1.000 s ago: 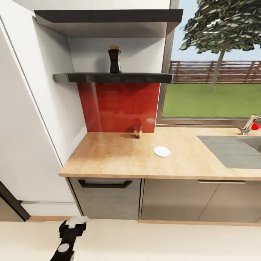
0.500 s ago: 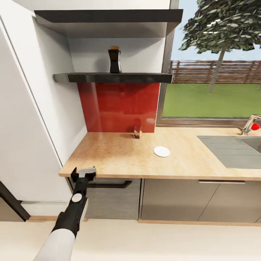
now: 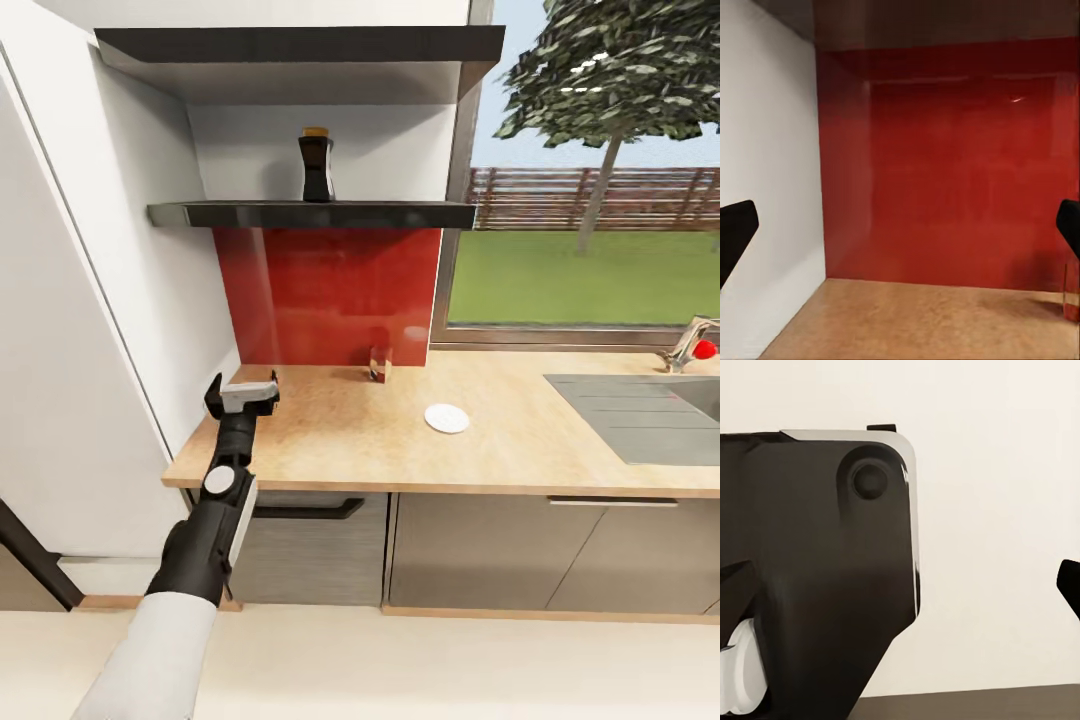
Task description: Set up a coffee station on the kitchen countertop: keep the coffee maker on the countertop, move the bottle of coffee from the kitchen shelf to the counter next to the coffee maker, place a paper coffee filter on top of the coffee maker, put the saucer next to the coffee maker with the coffee cup on the saucer, and place the electric kettle next to the coffee maker.
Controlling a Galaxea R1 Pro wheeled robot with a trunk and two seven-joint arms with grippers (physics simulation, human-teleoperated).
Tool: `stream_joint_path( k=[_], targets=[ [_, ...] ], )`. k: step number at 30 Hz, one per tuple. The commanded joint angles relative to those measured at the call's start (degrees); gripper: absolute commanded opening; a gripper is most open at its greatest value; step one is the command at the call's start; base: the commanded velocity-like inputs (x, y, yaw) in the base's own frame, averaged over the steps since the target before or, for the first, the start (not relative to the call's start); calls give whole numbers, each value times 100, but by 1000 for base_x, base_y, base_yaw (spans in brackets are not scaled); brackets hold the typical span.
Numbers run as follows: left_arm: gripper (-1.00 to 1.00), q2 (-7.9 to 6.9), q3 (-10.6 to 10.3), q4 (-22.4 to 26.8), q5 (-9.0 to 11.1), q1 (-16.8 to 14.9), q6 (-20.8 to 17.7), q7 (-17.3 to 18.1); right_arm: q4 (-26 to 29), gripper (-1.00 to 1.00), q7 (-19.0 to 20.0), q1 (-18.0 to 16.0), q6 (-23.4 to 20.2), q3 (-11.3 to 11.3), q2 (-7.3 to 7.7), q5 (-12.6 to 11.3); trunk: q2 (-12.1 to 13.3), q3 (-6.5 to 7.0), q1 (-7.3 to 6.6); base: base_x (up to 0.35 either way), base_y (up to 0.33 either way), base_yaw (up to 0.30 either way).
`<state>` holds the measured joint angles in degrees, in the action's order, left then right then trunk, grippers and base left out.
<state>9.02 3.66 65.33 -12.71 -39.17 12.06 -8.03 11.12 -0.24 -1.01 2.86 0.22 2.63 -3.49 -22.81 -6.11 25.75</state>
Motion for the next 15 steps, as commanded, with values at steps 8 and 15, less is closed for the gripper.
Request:
stream_joint_path(
  k=[8, 15],
  targets=[
    [100, 19, -417, 721, 112, -866, -1441, -56, -4, 100, -2, -4, 21, 12, 0, -37, -11, -13, 4, 0, 0, 0],
    [100, 16, -463, 754, 622, -2819, -3340, -4, -12, 100, -2, -4, 21, 21, -4, -33, -11, -13, 4, 0, 0, 0]
  ],
)
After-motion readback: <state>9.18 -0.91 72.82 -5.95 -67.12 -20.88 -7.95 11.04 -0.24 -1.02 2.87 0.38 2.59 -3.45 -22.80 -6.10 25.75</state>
